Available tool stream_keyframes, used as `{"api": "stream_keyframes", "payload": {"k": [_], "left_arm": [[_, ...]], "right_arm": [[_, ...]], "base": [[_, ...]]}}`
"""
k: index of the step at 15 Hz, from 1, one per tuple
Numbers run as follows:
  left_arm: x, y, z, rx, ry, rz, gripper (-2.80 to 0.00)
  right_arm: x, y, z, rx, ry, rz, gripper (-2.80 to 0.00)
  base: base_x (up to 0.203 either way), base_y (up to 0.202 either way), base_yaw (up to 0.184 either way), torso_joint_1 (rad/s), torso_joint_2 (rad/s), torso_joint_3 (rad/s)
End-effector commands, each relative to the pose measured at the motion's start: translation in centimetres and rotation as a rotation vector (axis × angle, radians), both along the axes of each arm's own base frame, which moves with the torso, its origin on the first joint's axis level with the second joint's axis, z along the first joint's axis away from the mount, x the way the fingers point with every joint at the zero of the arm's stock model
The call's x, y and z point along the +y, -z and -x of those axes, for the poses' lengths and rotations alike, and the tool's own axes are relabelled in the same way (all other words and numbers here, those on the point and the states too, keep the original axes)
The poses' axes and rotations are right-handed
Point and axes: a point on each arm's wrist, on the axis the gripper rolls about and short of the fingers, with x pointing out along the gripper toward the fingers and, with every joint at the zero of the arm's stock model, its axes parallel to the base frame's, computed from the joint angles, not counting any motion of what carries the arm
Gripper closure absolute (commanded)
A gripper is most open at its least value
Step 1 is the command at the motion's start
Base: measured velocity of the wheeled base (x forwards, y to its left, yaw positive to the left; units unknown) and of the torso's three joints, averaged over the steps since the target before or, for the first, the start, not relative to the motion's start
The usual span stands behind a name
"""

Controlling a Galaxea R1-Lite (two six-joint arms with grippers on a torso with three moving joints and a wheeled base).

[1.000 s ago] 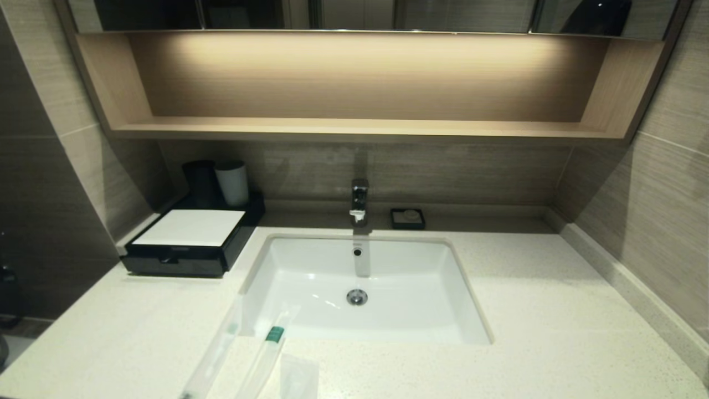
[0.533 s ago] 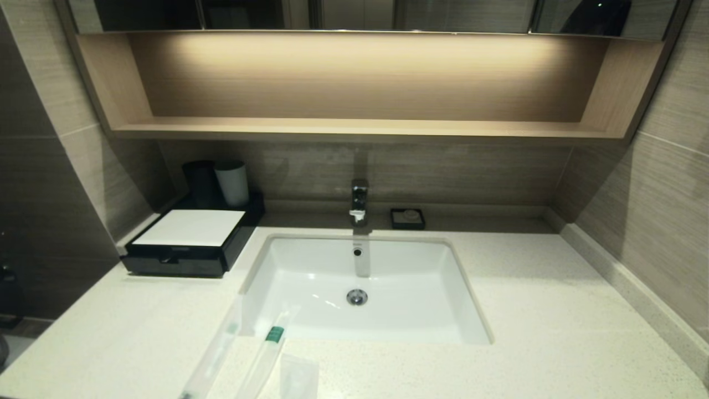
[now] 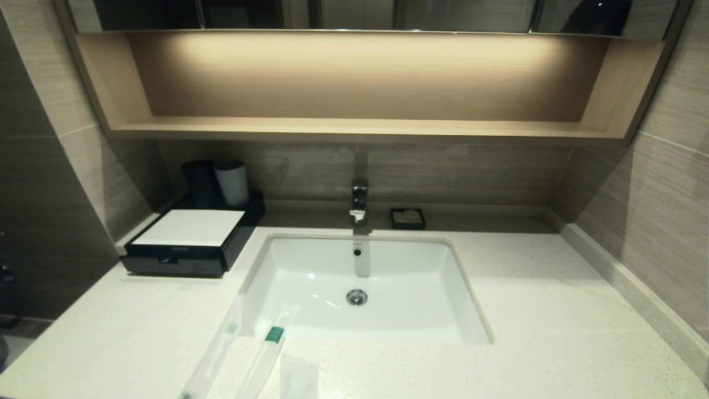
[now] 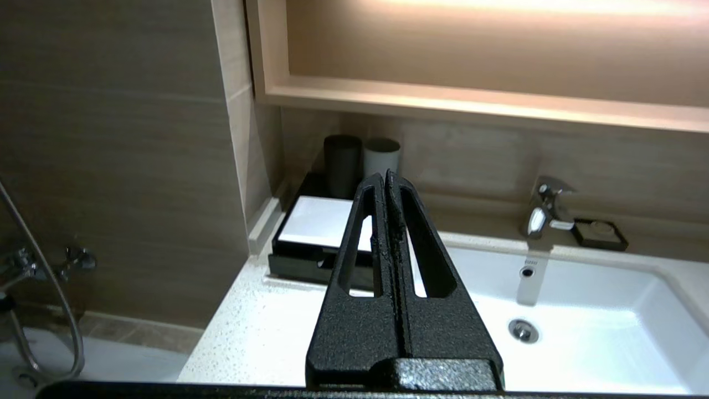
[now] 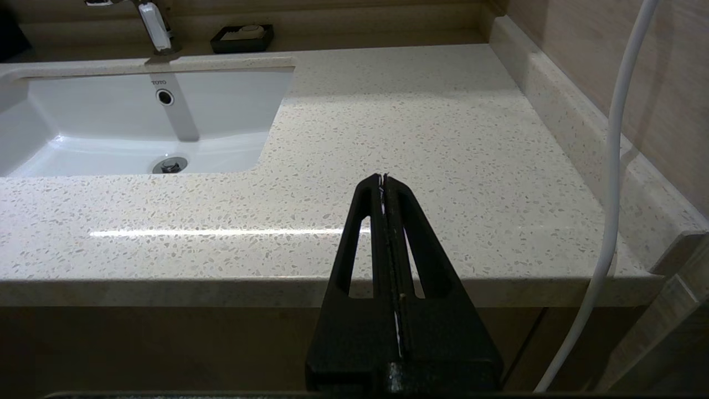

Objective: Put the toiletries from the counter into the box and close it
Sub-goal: Open the drawer

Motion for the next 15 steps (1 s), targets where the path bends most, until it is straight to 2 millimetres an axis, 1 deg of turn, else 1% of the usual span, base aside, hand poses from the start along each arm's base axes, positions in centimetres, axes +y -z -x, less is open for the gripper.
{"api": "stream_keyframes", "payload": {"k": [1,6,10,13,15], "left_arm": [[0.2,0.0,-3.5,0.106,-0.01,0.007,0.0],[0.4,-0.2,-7.6,0.202,-0.039,0.013,0.0],[0.5,1.1,-10.9,0.319,-0.039,0.012,0.0],[0.6,2.8,-14.6,0.437,-0.037,0.003,0.0],[0.9,3.7,-17.9,0.475,-0.042,-0.008,0.0]], "right_arm": [[0.0,0.0,0.0,0.001,0.0,-0.001,0.0],[0.0,0.0,0.0,0.002,0.0,-0.001,0.0],[0.0,0.0,0.0,0.001,0.0,-0.001,0.0],[0.0,0.0,0.0,0.001,0.0,-0.001,0.0],[0.0,0.0,0.0,0.003,0.0,-0.001,0.0]], "base": [[0.0,0.0,0.0,0.0,0.0,0.0],[0.0,0.0,0.0,0.0,0.0,0.0],[0.0,0.0,0.0,0.0,0.0,0.0],[0.0,0.0,0.0,0.0,0.0,0.0],[0.0,0.0,0.0,0.0,0.0,0.0]]}}
